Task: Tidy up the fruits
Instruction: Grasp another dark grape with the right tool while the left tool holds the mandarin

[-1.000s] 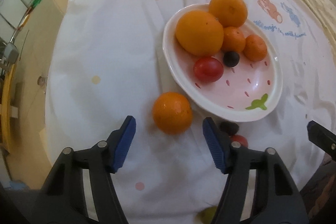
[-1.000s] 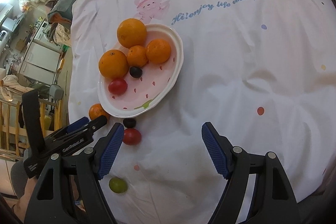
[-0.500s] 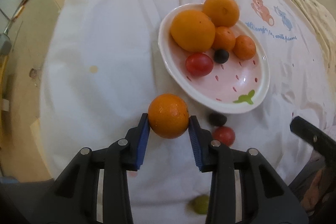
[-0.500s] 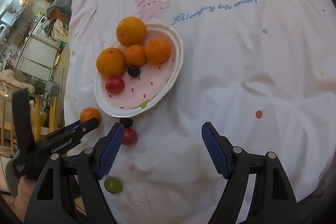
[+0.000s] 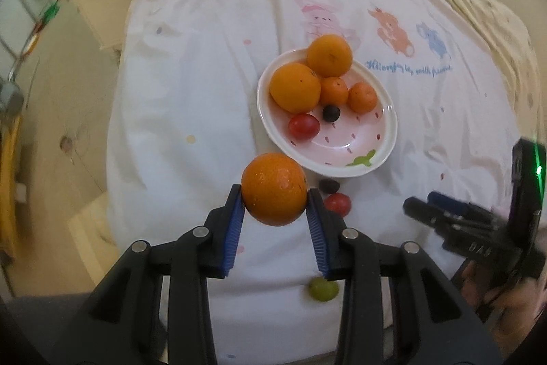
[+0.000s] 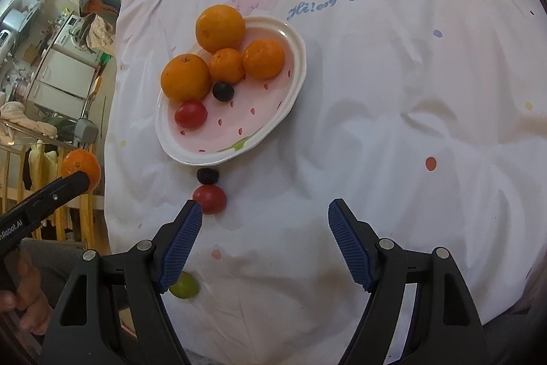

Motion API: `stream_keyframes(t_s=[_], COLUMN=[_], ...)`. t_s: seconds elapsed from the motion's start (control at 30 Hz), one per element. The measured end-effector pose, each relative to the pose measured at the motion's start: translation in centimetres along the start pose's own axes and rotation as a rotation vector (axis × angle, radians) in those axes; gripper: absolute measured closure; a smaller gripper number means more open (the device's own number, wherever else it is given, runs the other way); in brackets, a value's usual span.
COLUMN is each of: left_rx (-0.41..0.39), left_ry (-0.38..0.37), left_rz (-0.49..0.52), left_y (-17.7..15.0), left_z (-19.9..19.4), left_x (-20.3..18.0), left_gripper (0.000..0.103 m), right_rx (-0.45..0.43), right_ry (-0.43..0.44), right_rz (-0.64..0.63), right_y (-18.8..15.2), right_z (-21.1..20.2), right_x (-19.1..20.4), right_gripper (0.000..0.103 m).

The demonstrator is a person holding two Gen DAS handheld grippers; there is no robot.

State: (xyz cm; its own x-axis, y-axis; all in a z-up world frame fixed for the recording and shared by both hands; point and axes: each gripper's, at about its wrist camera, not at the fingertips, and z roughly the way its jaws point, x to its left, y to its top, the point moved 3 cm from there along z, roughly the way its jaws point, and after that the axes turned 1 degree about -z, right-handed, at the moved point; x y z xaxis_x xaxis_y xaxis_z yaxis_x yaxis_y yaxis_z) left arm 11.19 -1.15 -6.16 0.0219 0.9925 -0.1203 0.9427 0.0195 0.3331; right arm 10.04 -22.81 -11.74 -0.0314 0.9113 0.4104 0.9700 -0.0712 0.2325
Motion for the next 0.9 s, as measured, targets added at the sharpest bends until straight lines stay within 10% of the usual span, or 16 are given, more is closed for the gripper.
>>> stream_keyframes(t_s=[0.53, 0.9], left_rx=[-0.040, -0.034], left_ry=[-0.046, -0.045], left_rz=[-0.083, -0.092], left_y=[0.2, 0.6], left_z=[0.5, 0.4], left_x=[1.6, 2.2], left_gripper=[0.070, 0.070], right_rx=[0.110, 0.143], right_ry=[0.117, -0.083], right_rz=[0.010, -0.090], right_y=[1.2, 2.1], right_z=[3.9, 9.5], right_x=[4.1, 7.9], right_gripper=[0.041, 0.068])
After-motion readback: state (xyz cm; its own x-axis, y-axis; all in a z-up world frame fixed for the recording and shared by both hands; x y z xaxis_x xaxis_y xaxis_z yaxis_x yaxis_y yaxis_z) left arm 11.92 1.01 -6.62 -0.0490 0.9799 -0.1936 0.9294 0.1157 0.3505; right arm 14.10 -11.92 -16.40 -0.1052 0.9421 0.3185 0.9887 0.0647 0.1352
